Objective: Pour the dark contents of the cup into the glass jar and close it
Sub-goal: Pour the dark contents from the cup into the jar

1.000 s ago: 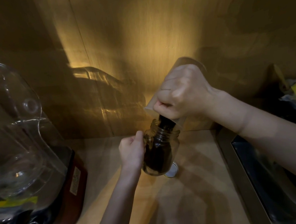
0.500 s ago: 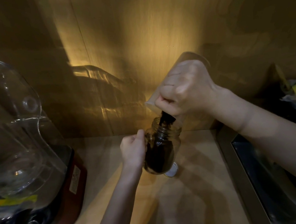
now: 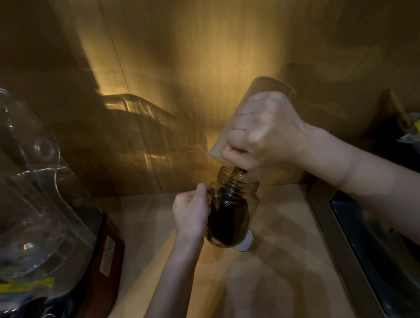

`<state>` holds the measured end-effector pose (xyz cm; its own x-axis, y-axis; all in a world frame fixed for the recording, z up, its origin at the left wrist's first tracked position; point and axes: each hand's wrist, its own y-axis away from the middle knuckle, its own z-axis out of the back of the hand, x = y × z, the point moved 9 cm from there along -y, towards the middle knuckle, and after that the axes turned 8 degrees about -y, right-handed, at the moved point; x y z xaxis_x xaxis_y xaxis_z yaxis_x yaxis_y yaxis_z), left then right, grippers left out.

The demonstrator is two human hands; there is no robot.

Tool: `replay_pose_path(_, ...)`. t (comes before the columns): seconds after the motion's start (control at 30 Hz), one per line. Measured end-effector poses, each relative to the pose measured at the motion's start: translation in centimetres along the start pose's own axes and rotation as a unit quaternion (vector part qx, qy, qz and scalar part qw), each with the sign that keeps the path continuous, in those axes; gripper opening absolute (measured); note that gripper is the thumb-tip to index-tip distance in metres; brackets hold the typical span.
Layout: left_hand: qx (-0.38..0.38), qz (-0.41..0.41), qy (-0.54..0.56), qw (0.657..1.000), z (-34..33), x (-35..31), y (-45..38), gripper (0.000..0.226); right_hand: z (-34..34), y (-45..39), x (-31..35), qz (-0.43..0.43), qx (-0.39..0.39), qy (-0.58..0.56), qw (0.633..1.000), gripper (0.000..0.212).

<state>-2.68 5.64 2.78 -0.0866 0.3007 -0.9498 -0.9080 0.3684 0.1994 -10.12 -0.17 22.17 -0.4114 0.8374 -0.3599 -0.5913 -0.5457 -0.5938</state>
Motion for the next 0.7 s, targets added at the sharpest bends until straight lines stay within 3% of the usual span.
replay_pose_path(0.7, 0.009, 0.004, 0.014, 1.000, 0.5, -0.4, 0.7, 0.043, 0.4, -1.0, 1.2, 0.022, 0.020, -0.006, 1.000, 0.049)
